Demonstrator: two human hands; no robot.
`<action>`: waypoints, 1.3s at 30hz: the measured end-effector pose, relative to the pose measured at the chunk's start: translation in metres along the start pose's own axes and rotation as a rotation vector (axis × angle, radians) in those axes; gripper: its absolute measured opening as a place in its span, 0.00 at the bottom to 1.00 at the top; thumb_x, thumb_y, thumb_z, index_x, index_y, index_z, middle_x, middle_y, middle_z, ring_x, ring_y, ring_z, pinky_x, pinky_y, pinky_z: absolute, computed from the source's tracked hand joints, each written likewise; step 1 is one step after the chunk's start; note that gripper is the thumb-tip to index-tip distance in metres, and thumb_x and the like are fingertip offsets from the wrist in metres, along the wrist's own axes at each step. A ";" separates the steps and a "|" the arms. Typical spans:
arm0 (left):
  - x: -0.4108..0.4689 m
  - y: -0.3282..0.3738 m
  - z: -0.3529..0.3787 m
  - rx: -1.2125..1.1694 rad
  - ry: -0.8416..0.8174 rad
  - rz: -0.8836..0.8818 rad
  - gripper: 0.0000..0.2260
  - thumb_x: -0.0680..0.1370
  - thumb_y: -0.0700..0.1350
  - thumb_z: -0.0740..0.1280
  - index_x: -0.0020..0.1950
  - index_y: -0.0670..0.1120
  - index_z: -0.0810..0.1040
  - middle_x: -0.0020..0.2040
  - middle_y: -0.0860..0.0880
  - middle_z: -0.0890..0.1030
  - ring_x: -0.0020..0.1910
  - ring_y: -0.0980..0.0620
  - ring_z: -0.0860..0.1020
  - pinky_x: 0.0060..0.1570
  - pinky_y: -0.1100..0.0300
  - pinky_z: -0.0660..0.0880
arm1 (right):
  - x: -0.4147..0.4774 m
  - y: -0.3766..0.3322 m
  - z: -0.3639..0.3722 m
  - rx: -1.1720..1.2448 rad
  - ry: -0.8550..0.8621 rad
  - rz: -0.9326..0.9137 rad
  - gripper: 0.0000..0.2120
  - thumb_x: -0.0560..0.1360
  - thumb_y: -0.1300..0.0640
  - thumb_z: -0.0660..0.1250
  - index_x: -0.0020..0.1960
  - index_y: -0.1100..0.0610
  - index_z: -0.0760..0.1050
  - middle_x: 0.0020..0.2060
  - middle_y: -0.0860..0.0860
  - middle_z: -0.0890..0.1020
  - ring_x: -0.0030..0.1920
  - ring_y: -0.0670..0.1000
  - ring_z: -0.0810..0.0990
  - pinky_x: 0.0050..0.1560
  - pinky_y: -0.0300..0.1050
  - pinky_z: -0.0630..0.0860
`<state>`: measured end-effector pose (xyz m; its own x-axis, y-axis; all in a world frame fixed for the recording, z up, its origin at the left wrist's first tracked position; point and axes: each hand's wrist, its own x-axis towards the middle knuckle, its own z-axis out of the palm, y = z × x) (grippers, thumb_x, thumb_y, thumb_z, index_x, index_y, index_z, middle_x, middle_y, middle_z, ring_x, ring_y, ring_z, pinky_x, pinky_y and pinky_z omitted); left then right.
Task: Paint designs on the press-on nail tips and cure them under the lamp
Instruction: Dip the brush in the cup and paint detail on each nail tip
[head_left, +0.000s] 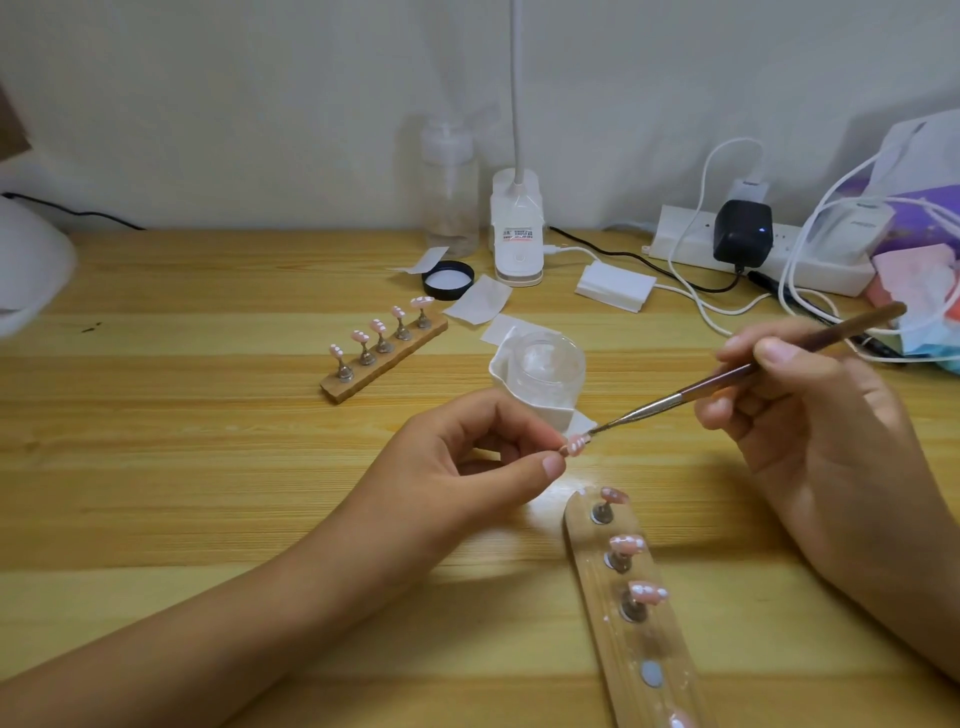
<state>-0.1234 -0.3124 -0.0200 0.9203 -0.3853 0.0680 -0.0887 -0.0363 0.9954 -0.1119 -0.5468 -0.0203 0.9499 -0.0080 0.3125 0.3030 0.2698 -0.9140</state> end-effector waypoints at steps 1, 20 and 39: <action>0.000 0.000 0.000 0.005 0.000 0.003 0.03 0.70 0.44 0.72 0.41 0.53 0.83 0.40 0.49 0.82 0.43 0.56 0.77 0.43 0.69 0.73 | 0.000 -0.001 0.001 0.022 0.000 0.012 0.11 0.76 0.57 0.63 0.40 0.50 0.82 0.34 0.48 0.81 0.32 0.46 0.80 0.38 0.37 0.77; 0.000 -0.003 0.000 -0.006 -0.023 0.005 0.03 0.68 0.49 0.74 0.40 0.55 0.82 0.47 0.40 0.82 0.45 0.51 0.78 0.46 0.65 0.75 | -0.003 -0.004 0.008 -0.075 0.046 0.046 0.09 0.70 0.45 0.69 0.38 0.49 0.83 0.28 0.52 0.82 0.31 0.47 0.82 0.38 0.36 0.78; -0.001 -0.003 -0.001 0.038 -0.019 0.013 0.03 0.67 0.51 0.72 0.39 0.55 0.82 0.43 0.45 0.82 0.42 0.57 0.77 0.43 0.69 0.73 | -0.004 -0.004 0.006 -0.053 -0.098 0.023 0.17 0.73 0.63 0.55 0.37 0.51 0.81 0.32 0.51 0.81 0.35 0.49 0.81 0.42 0.38 0.79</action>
<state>-0.1235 -0.3114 -0.0227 0.9114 -0.4038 0.0796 -0.1157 -0.0657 0.9911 -0.1174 -0.5418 -0.0165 0.9452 0.0929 0.3130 0.2875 0.2175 -0.9328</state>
